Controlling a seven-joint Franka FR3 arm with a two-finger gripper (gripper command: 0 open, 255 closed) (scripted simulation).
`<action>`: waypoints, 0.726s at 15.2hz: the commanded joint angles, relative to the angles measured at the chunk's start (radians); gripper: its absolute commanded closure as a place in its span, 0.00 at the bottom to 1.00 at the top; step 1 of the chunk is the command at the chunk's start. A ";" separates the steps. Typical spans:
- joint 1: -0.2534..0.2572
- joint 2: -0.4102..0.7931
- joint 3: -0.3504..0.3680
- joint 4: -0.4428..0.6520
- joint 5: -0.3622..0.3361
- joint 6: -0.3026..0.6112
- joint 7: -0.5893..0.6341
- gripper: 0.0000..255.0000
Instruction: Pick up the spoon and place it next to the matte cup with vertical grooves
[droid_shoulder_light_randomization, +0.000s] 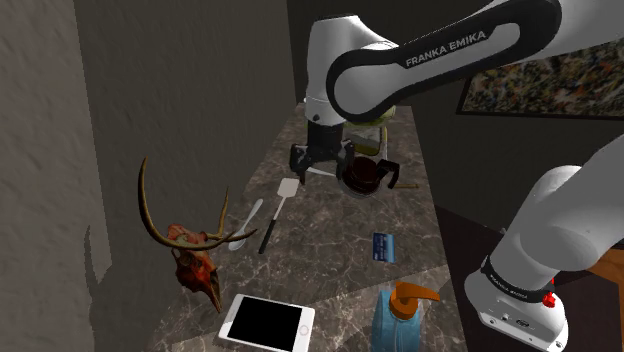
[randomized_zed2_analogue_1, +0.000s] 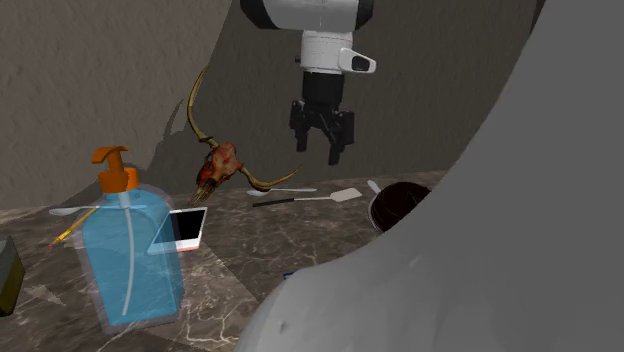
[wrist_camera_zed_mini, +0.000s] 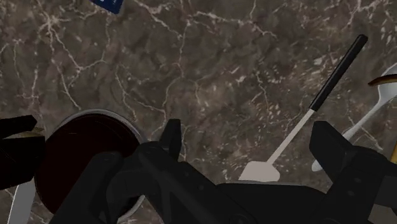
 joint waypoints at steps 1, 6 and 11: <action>-0.007 0.082 0.036 0.038 -0.009 0.048 0.089 0.00; -0.015 0.290 0.089 0.166 -0.073 0.128 0.298 0.00; 0.016 0.503 0.092 0.328 -0.163 0.177 0.502 0.00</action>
